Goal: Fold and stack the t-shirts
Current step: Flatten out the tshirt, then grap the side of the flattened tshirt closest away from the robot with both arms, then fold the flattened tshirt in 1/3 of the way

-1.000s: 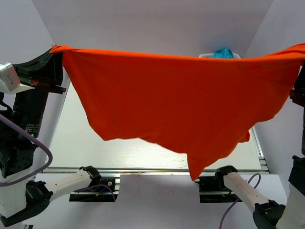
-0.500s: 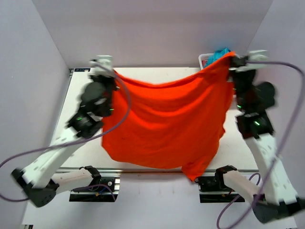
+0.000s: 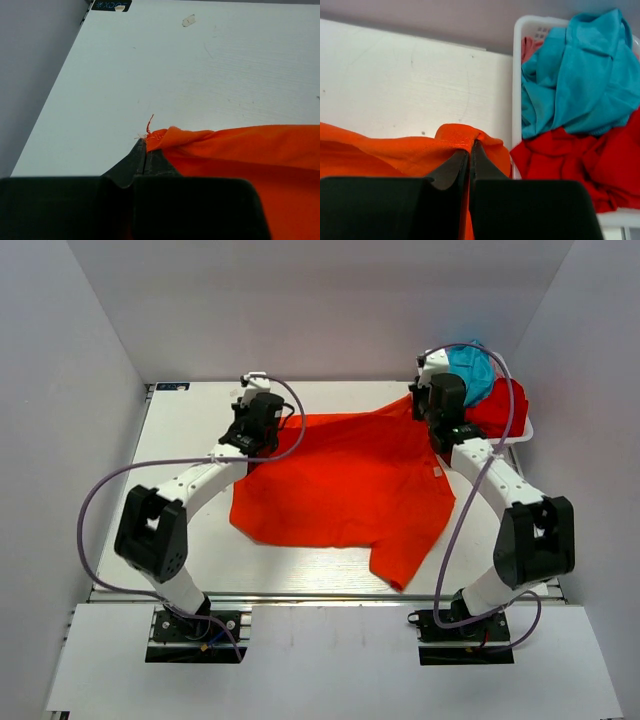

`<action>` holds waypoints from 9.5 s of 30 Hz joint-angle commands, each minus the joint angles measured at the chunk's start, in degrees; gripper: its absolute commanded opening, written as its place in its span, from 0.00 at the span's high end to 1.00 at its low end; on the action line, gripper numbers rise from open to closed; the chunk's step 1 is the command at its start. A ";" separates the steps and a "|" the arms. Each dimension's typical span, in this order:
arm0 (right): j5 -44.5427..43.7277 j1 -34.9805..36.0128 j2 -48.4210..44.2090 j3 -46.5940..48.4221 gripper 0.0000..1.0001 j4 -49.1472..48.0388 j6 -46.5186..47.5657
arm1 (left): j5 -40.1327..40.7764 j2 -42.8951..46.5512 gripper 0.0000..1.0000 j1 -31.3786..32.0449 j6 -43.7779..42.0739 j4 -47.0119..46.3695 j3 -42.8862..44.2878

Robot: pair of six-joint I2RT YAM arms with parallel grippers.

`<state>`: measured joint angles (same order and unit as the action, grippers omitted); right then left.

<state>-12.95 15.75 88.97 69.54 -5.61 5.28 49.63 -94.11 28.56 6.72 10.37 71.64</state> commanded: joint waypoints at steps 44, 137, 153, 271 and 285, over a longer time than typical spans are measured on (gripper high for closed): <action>-5.24 -0.37 16.58 48.23 1.00 -17.34 10.28 | -16.67 -14.26 1.00 -16.52 -13.66 -4.94 49.47; 0.03 -0.19 27.12 25.77 0.83 2.87 -8.35 | -25.02 -22.24 0.90 -17.48 12.96 -8.71 13.86; 8.28 0.07 21.80 32.25 0.10 21.76 -12.48 | -35.10 -17.26 0.00 -17.75 11.39 1.86 21.21; 6.19 36.81 -16.55 -22.43 1.00 40.41 -25.93 | -45.05 24.32 1.00 -34.01 27.64 16.26 -31.91; 1.62 26.09 -6.10 -11.54 1.00 35.93 -18.91 | -48.22 11.67 1.00 -34.01 28.17 14.58 -16.55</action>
<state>-9.87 44.38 81.14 54.17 32.16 -16.71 2.48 -80.75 -5.26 34.17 26.02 49.71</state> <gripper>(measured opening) 0.027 0.024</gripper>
